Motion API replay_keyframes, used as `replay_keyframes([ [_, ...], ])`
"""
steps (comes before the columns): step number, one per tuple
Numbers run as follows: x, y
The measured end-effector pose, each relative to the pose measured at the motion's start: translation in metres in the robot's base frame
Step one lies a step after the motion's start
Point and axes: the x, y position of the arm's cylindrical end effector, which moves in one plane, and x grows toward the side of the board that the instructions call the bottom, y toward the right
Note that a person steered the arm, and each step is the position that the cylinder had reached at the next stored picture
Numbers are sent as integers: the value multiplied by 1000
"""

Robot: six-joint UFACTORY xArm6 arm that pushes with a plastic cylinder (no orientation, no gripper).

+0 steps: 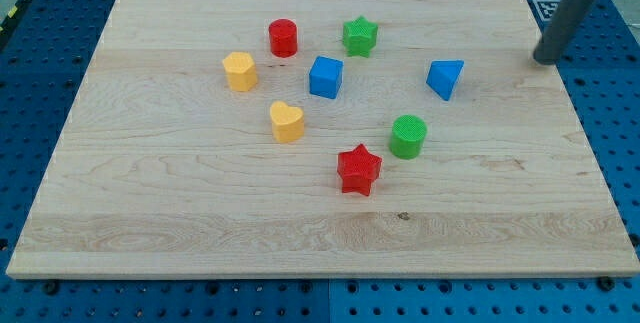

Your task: Slide the blue triangle towards the center

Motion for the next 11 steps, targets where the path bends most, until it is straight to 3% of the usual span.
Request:
replay_keyframes([
  [4,20,-81],
  [11,44,-88],
])
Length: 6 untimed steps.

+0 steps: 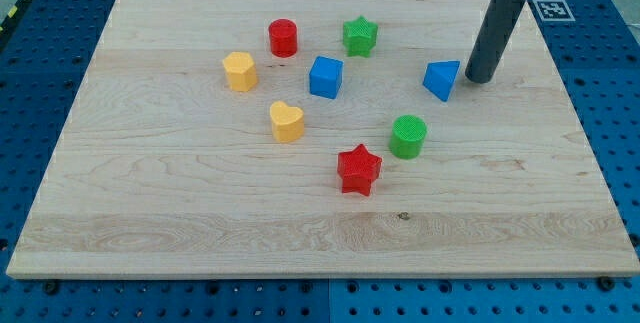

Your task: Slide the blue triangle towards the center

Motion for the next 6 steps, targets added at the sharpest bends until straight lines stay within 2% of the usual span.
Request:
replay_keyframes([
  [4,1,-47],
  [5,-19,-30],
  [6,-56,17],
])
